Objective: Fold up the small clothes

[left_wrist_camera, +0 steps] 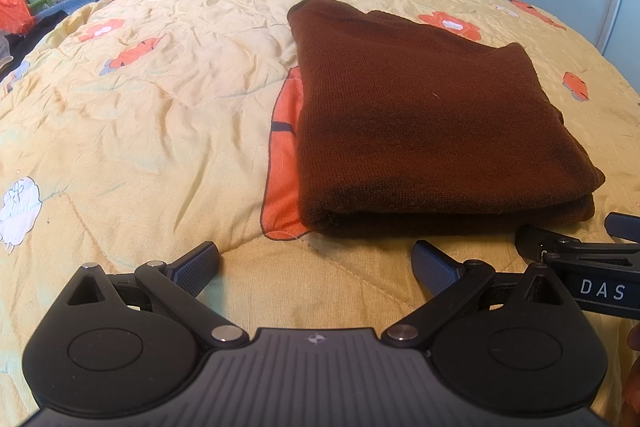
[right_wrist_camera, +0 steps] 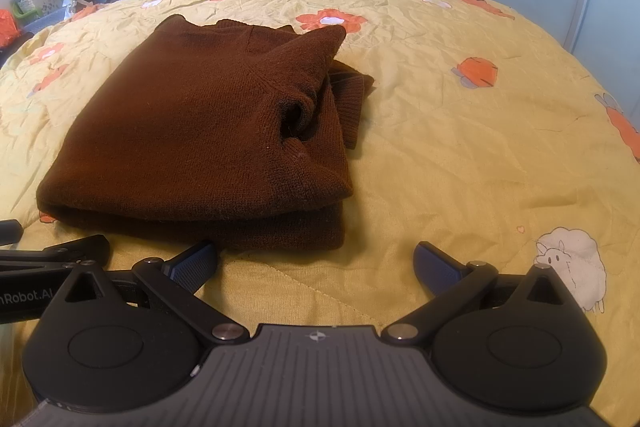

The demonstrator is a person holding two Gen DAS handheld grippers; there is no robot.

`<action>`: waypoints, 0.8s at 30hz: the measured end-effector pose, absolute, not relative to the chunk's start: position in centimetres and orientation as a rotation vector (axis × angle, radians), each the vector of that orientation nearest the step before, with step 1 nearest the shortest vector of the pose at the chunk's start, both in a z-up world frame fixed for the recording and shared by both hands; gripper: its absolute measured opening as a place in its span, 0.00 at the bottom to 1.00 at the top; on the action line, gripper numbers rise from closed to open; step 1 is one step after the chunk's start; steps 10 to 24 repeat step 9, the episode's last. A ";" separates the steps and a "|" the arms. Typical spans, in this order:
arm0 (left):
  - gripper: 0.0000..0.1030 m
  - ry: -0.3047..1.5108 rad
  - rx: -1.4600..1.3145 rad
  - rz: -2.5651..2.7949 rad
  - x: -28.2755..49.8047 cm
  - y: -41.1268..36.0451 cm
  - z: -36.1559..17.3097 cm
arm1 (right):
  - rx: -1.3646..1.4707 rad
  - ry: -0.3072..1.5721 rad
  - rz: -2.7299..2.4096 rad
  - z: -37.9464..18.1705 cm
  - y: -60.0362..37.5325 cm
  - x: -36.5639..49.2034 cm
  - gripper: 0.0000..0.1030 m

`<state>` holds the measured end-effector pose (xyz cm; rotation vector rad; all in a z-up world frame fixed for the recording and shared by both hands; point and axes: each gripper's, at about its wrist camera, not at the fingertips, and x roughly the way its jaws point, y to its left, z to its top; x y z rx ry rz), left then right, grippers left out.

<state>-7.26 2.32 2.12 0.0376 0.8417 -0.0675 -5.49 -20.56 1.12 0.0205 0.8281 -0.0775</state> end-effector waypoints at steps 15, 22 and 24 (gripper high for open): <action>1.00 0.847 0.041 -0.071 -7.3 2.4 2.4 | 0.020 0.830 -0.076 1.1 -20.6 -5.5 1.00; 1.00 0.847 0.041 -0.071 -7.3 2.4 2.4 | 0.020 0.830 -0.076 1.1 -20.6 -5.5 1.00; 1.00 0.847 0.041 -0.071 -7.3 2.4 2.4 | 0.020 0.830 -0.076 1.1 -20.6 -5.5 1.00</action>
